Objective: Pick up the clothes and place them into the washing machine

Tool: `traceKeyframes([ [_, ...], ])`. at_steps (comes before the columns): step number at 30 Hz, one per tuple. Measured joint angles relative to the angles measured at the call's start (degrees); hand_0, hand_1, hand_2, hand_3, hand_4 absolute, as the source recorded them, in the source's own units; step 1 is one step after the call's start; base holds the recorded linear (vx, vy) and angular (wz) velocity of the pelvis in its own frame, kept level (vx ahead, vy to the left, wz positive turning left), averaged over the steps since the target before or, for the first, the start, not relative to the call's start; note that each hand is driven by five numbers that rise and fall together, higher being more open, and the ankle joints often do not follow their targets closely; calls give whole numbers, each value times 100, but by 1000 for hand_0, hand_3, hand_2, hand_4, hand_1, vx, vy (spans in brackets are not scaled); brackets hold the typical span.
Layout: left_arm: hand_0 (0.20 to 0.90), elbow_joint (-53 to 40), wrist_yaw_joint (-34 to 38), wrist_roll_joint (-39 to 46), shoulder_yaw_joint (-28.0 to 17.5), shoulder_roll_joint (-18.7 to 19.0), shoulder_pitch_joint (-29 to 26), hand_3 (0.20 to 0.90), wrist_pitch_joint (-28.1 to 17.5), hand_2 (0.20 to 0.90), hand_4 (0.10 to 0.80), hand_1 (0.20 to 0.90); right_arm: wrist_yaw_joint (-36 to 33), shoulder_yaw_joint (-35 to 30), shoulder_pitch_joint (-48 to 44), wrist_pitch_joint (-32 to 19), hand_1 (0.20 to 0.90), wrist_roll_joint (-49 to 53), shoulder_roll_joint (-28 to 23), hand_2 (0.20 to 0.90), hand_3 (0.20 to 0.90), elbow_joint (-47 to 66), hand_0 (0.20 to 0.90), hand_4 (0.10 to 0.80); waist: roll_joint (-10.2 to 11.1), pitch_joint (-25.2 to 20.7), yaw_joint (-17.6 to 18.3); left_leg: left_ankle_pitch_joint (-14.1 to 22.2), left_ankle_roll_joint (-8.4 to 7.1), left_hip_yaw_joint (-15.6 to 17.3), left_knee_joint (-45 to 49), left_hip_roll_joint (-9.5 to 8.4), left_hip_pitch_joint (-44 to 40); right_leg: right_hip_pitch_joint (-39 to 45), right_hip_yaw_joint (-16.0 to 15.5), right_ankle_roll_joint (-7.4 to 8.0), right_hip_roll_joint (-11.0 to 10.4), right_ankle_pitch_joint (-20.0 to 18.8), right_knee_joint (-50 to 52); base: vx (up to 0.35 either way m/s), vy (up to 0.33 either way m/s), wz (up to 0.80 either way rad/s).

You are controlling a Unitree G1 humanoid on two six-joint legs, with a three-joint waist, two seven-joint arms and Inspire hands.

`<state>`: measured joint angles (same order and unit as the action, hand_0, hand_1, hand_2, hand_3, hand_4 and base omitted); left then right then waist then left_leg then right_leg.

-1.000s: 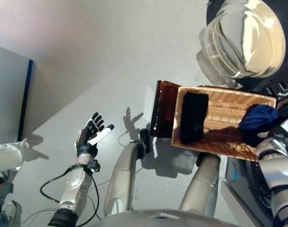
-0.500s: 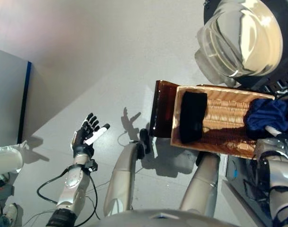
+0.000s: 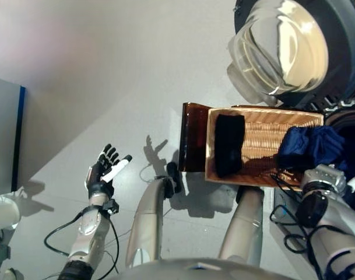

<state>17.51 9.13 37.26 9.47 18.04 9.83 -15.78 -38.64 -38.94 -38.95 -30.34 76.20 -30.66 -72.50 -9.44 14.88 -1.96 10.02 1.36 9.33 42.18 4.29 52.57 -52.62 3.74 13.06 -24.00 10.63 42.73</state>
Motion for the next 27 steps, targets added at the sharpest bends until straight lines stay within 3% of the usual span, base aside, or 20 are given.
traceKeyframes([
  [6, 900, 35, -23, 183, 30, 0, 53, 900, 45, 900, 800, 900, -26, 539, -152, 62, 200, -447, -24, 200, 200, 1, 200, 300, -2, -2, -42, 56, 29, 32, 80, 0, 7, 3, 31, 4, -9, -2, 2, 1, -3, -2],
  [13, 900, 67, -32, -22, 28, 0, 97, 900, -84, 900, 800, 900, -297, 1040, 37, 373, 200, -2322, -127, 200, 200, 107, 200, 300, -4, 1, -57, 64, 39, 29, 123, -1, 129, -98, 25, 41, -11, -22, 6, 0, 0, 0],
  [15, 900, 70, -32, -84, 23, 0, 97, 900, -147, 900, 800, 900, -401, 1382, 188, 617, 900, -2838, -191, 900, 900, 87, 900, 800, -4, 1, -63, 90, 46, 30, 149, 0, 128, -87, 26, 50, -12, -26, 3, 0, 0, 0],
  [21, 900, 71, -31, -209, -8, 1, 82, 900, -352, 900, 800, 900, -519, 1977, 400, 1297, 900, -4464, -346, 900, 900, 35, 900, 800, -10, 9, -66, 106, 53, 33, 168, -1, 128, -84, 34, 50, -13, -26, 6, 0, 0, 0],
  [24, 900, 101, -32, -286, -24, -3, 66, 900, -357, 900, 800, 900, -498, 2852, 734, 1632, 900, -5467, -440, 900, 900, 272, 900, 800, -7, 20, -68, 105, 53, 30, 167, 0, 128, -84, 33, 50, -12, -26, 6, 0, 0, 0],
  [27, 900, 105, -41, -327, -153, -36, 57, 900, -368, 900, 800, 900, -490, 3685, 1186, 1938, 900, -7085, -627, 900, 900, 666, 900, 800, 2, 64, -45, 106, 53, 31, 171, 0, 128, -85, 35, 50, -12, -26, 6, 0, 0, 0],
])
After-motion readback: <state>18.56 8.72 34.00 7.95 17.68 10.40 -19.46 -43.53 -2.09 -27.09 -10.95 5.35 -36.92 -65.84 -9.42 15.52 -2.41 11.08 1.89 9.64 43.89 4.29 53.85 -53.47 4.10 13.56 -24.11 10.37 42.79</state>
